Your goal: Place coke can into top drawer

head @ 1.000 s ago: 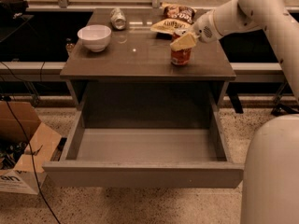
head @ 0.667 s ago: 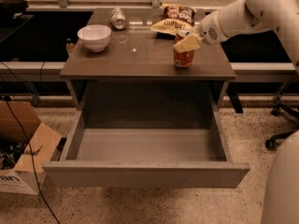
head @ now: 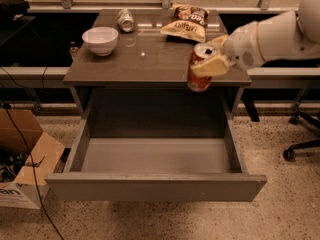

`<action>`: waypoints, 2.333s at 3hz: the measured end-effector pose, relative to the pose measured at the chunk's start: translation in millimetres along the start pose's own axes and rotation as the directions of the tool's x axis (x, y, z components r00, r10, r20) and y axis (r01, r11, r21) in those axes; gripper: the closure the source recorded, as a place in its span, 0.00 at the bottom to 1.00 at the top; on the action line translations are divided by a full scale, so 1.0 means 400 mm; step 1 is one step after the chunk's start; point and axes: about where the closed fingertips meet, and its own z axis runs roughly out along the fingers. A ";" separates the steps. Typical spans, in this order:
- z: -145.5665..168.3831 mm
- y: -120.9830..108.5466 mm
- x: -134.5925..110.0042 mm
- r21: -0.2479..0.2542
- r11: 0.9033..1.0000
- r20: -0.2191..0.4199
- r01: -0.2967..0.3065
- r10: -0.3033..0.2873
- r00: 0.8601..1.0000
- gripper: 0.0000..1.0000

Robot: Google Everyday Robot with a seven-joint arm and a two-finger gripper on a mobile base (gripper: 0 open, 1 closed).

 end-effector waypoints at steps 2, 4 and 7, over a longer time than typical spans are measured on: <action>0.141 0.181 0.174 -0.083 0.995 -0.029 -0.046 0.044 0.999 1.00; 0.349 0.156 0.335 -0.073 0.984 -0.065 -0.162 0.158 0.985 0.98; 0.396 0.155 0.464 -0.016 0.939 -0.076 -0.344 0.342 0.937 0.21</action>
Offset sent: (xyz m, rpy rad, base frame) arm -0.0456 0.0480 -0.1708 -0.0082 0.1450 0.0155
